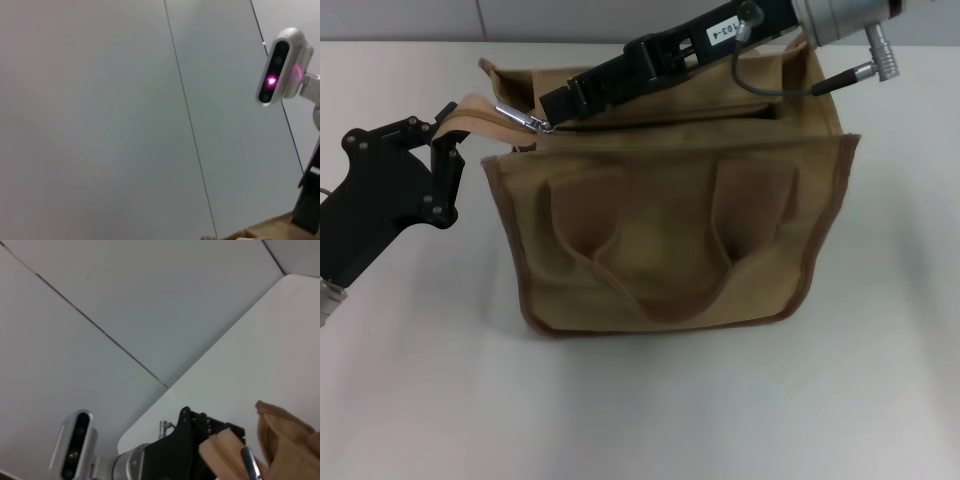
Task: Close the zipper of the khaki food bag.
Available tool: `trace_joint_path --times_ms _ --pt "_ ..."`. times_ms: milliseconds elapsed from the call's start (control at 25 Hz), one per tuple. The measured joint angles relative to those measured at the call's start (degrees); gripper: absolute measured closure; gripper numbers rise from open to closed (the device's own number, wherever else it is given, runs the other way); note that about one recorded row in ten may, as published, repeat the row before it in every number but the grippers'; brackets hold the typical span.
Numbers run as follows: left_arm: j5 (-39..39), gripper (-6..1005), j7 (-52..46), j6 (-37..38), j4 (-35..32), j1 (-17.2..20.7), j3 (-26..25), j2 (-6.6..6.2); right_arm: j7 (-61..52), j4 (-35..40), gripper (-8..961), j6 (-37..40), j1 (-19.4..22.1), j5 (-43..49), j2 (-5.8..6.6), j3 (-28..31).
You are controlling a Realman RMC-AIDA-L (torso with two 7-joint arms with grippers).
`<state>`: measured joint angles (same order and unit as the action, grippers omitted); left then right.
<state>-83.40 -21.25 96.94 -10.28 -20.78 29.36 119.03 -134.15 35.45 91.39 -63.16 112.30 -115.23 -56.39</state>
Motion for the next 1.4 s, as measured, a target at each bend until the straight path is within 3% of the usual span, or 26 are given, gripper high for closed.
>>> trace_joint_path --times_ms 480,880,1160,1400 --pt "-0.01 973 -0.32 1.65 0.53 -1.21 0.28 -0.03 1.3 -0.01 301 -5.36 -0.26 0.01 -2.28 -2.43" --pt "-0.01 972 -0.43 3.5 0.59 -1.92 0.04 -0.03 1.22 -0.04 302 -6.34 0.31 -0.43 -2.77 -1.96" --pt "-0.01 972 -0.46 4.27 0.8 -2.26 0.08 -0.03 1.23 -0.04 477 -6.4 0.49 -0.61 -2.91 -1.86" --pt "-0.01 972 -0.46 4.76 1.32 -2.54 0.02 -0.03 1.23 -0.03 482 -7.06 0.51 -0.67 -3.17 -1.99"
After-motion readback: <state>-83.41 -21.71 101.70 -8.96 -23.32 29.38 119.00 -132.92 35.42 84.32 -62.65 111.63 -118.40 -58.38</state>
